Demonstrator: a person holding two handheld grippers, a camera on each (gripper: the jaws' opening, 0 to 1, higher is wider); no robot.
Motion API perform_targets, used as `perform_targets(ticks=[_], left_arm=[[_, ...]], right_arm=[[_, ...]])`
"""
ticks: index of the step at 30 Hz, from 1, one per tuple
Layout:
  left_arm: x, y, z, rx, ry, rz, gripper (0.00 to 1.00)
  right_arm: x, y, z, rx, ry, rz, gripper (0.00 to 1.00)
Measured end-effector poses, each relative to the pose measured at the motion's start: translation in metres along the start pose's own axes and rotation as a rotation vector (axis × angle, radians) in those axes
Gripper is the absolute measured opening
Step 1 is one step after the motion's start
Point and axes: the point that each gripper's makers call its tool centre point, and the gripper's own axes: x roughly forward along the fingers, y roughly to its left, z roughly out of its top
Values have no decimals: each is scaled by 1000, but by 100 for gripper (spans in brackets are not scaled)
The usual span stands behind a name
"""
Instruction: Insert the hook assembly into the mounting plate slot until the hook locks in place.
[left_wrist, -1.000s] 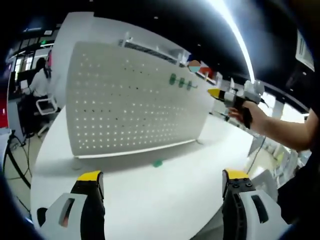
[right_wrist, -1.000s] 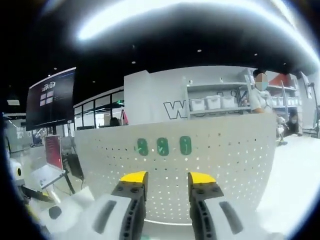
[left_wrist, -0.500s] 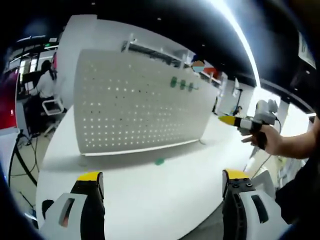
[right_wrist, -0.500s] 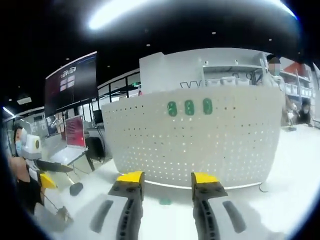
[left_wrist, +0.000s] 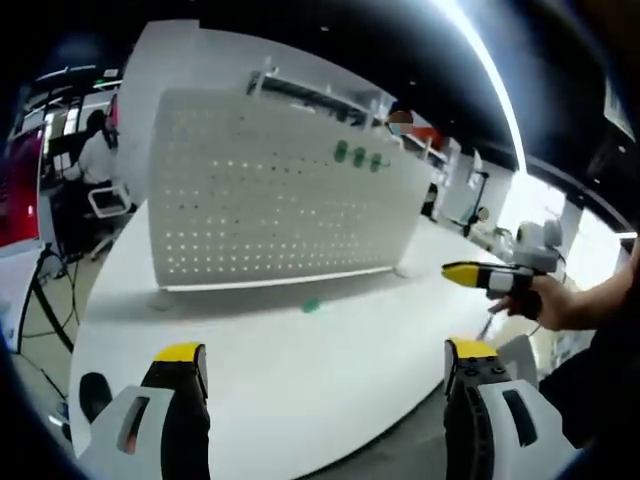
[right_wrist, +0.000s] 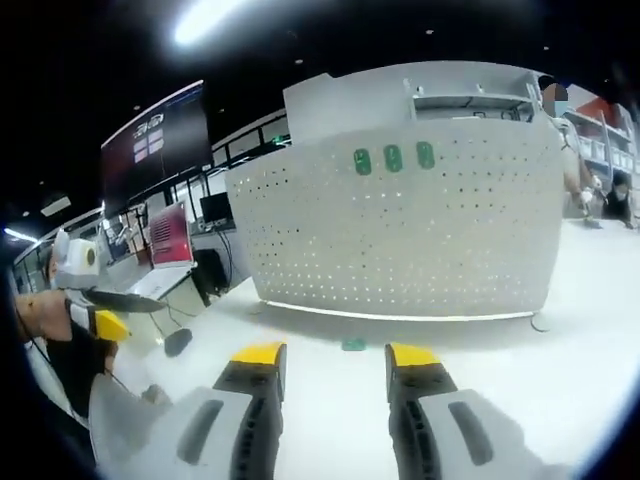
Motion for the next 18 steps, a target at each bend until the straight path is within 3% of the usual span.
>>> perform_targets(ticks=[9, 18], left_arm=[[10, -6, 8, -10, -13, -5, 99], [13, -5, 3, -25, 0, 14, 99]], right_arm=[[1, 15, -12, 22, 57, 57, 37], [46, 14, -11, -4, 112, 139, 37]])
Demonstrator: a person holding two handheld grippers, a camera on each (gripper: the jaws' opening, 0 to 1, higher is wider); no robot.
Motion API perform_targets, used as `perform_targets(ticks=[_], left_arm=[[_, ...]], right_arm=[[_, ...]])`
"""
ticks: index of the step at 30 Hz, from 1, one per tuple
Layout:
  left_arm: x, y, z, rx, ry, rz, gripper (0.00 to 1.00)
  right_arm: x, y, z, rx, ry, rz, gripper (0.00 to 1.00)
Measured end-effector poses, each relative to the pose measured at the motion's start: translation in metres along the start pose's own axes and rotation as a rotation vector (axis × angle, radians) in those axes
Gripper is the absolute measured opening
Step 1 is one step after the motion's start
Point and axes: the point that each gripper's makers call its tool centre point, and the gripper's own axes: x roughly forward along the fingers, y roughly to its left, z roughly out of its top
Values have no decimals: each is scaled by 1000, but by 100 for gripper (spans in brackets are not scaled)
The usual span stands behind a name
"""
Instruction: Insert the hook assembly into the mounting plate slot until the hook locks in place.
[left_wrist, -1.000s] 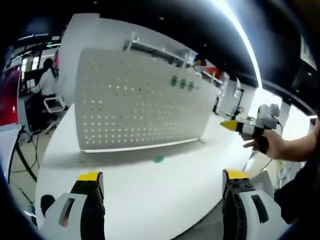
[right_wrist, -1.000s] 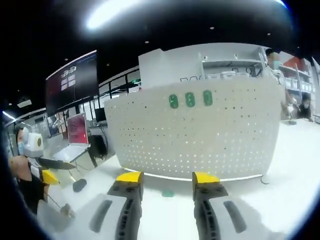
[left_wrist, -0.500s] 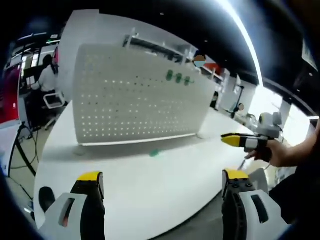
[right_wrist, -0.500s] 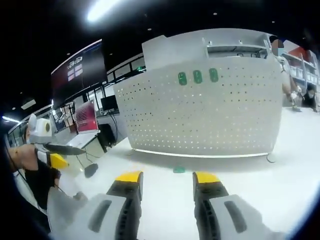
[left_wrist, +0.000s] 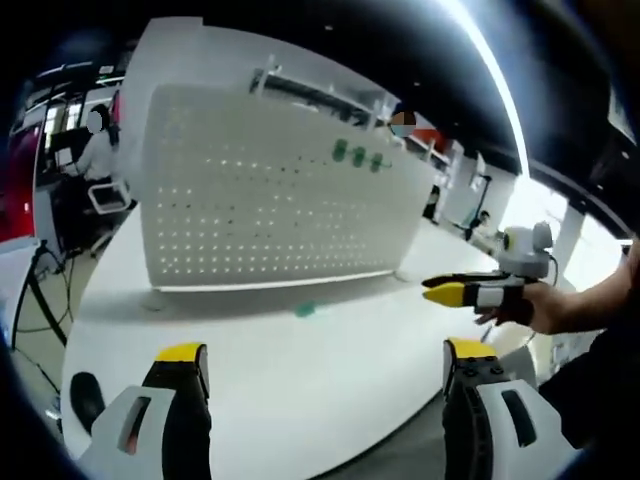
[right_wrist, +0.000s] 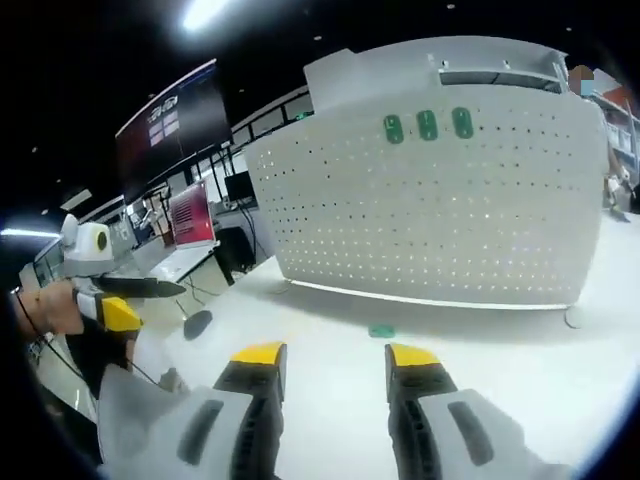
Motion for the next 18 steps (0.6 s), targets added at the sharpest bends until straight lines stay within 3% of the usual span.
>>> perform_targets(ticks=[7, 18], left_arm=[[-1, 15, 1, -14, 4, 33, 98], [5, 31, 2, -39, 7, 59, 98]], right_arm=[[48, -4, -19, 36, 67, 37, 36], [111, -32, -44, 106, 123, -8, 34]])
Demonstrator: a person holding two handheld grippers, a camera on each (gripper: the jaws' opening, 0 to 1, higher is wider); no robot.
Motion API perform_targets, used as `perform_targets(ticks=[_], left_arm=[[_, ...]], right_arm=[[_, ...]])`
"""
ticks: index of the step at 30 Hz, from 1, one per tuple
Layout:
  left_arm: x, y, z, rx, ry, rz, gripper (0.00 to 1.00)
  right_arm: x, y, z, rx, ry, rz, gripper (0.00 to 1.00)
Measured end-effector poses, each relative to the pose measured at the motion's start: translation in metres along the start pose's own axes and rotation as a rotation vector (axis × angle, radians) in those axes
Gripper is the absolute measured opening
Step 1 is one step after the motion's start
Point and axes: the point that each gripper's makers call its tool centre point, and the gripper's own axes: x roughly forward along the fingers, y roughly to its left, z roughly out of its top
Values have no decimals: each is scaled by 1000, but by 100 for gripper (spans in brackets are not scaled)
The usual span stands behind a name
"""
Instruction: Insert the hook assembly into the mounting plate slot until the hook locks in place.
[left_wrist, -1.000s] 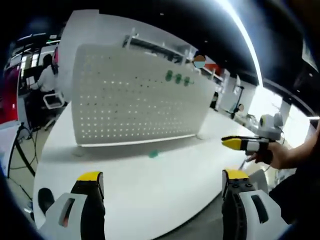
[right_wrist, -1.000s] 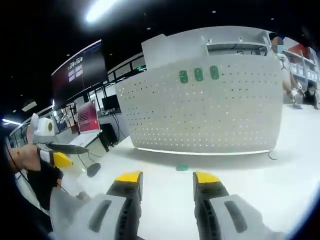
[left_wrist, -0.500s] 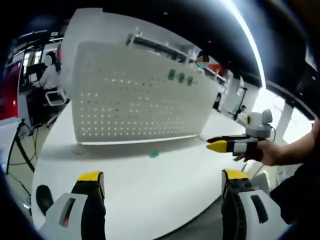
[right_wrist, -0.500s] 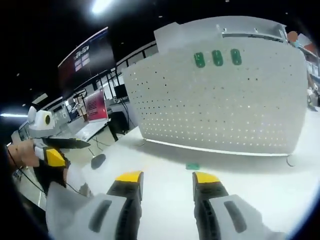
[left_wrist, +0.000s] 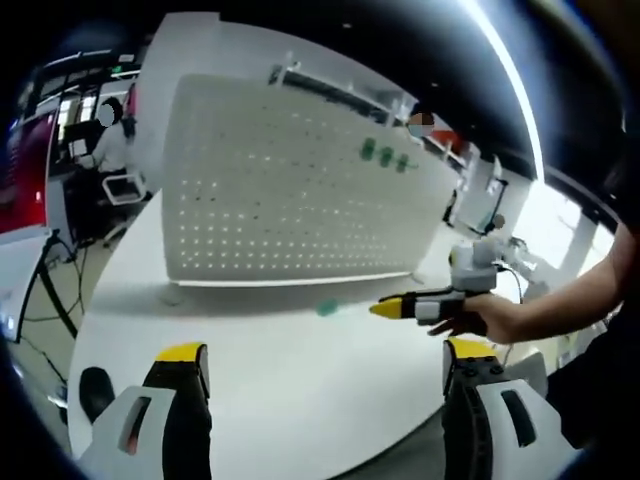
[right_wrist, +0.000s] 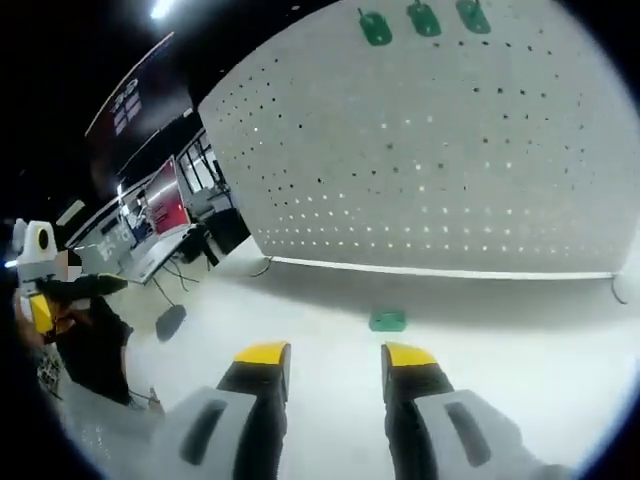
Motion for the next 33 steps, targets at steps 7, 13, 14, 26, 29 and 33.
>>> perform_targets(ticks=[7, 13, 14, 26, 29, 33], left_arm=[[6, 6, -1, -19, 4, 4, 98], [8, 12, -3, -31, 6, 11, 98], [8, 14, -4, -34, 7, 13, 98], [10, 20, -11, -60, 16, 21, 97], [10, 20, -11, -61, 17, 19, 96], [9, 21, -11, -65, 15, 19, 96]], right_arm=[[32, -14, 1, 85, 9, -60, 34], [53, -27, -5, 192, 26, -122, 32], [56, -30, -5, 204, 23, -132, 31], [82, -52, -11, 459, 43, -247, 22], [85, -58, -11, 469, 40, -260, 20], [90, -59, -12, 504, 63, -265, 17]])
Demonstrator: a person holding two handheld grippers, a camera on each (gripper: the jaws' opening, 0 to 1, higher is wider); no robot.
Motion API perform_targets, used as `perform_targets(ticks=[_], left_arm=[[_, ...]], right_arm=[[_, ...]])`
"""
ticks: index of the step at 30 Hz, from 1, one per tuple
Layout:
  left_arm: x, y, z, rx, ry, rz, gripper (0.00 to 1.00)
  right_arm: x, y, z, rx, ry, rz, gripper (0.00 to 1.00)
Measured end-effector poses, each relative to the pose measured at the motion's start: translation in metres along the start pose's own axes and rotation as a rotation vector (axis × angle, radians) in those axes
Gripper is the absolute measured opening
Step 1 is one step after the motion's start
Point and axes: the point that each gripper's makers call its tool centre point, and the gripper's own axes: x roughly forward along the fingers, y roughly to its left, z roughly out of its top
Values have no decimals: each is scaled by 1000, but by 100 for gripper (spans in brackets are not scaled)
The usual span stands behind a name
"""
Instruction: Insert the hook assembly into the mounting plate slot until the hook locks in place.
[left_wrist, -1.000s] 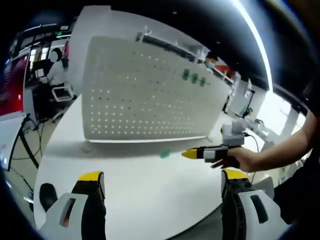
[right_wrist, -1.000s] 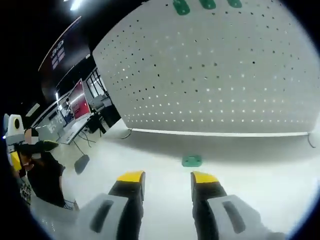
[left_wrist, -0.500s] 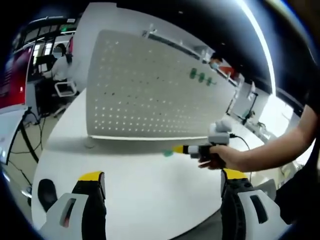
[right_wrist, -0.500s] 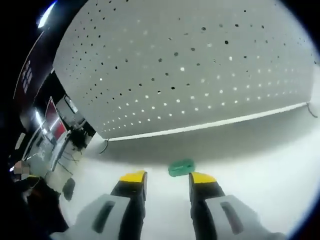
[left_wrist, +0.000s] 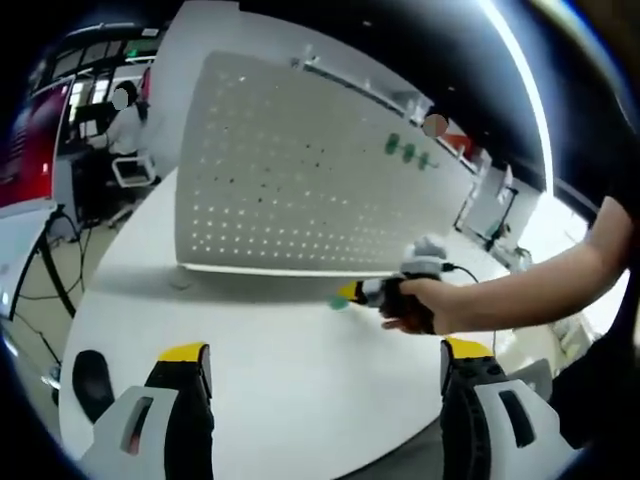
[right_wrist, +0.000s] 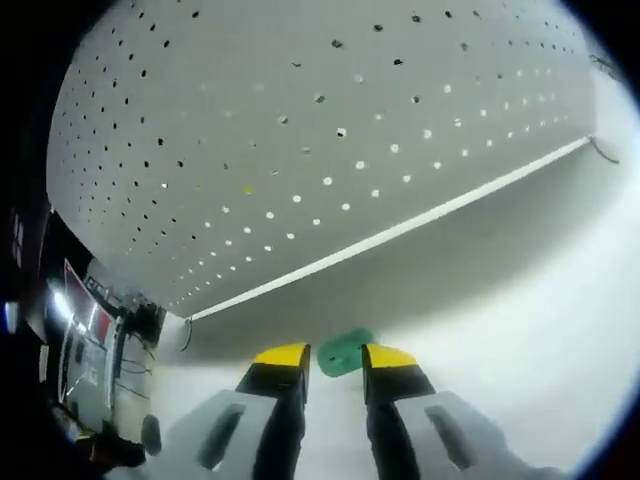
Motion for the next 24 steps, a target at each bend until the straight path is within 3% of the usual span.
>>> perform_targets(ticks=[8, 24], left_arm=[[0, 3, 0, -7, -3, 2, 95], [1, -1, -1, -11, -6, 0, 94]], right_arm=[[0, 0, -2, -61, 37, -17, 7], [-8, -5, 1, -69, 46, -18, 4]])
